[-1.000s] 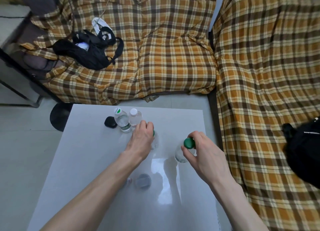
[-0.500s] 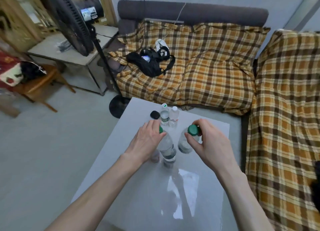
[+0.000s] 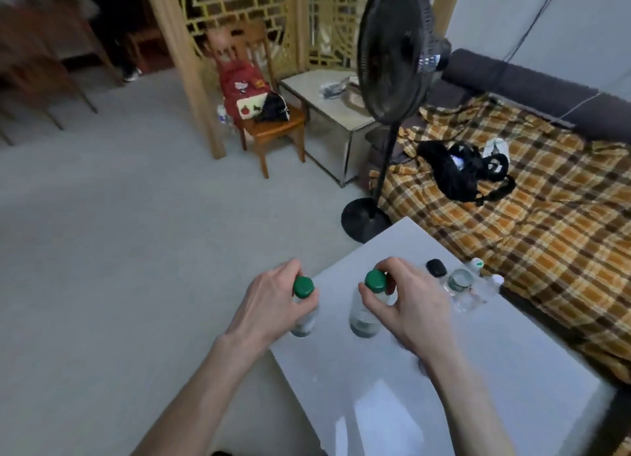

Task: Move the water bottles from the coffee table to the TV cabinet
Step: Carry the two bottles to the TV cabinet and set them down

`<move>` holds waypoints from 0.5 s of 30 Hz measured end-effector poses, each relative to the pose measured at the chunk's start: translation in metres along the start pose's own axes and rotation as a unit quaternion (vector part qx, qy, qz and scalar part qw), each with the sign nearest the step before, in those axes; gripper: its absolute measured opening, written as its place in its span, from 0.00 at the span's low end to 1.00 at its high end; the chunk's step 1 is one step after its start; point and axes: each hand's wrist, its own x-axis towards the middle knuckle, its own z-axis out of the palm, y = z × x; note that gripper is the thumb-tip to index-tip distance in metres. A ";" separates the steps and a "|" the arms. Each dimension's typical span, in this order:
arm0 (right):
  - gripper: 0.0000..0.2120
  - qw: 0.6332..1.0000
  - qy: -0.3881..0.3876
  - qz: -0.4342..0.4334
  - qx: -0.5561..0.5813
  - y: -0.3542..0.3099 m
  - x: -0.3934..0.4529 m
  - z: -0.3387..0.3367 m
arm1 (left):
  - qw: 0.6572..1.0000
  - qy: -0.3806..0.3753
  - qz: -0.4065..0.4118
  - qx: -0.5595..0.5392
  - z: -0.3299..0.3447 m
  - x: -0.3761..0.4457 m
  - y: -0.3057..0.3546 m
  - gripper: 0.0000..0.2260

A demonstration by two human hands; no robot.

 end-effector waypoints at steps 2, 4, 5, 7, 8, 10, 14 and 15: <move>0.12 0.999 -0.026 -0.032 0.009 -0.039 0.014 0.020 | 0.999 0.036 -0.036 0.004 -0.033 -0.014 -0.038 0.14; 0.13 0.997 -0.044 -0.065 0.012 -0.081 0.027 0.043 | 0.995 0.071 -0.072 0.007 -0.067 -0.030 -0.074 0.14; 0.13 0.995 -0.052 -0.081 0.012 -0.102 0.033 0.055 | 0.992 0.086 -0.088 0.008 -0.084 -0.039 -0.091 0.14; 0.13 0.992 -0.065 -0.108 0.012 -0.146 0.044 0.078 | 0.986 0.117 -0.115 0.012 -0.118 -0.054 -0.124 0.14; 0.13 0.990 -0.070 -0.120 0.010 -0.168 0.049 0.091 | 0.983 0.132 -0.128 0.015 -0.135 -0.063 -0.140 0.14; 0.14 0.987 -0.070 -0.145 0.000 -0.213 0.057 0.117 | 0.975 0.156 -0.157 0.016 -0.166 -0.079 -0.172 0.14; 0.14 0.971 -0.078 -0.226 -0.011 -0.302 0.069 0.169 | 0.959 0.186 -0.211 0.034 -0.221 -0.116 -0.232 0.13; 0.15 0.965 -0.086 -0.249 -0.014 -0.323 0.071 0.180 | 0.954 0.190 -0.227 0.044 -0.233 -0.127 -0.245 0.13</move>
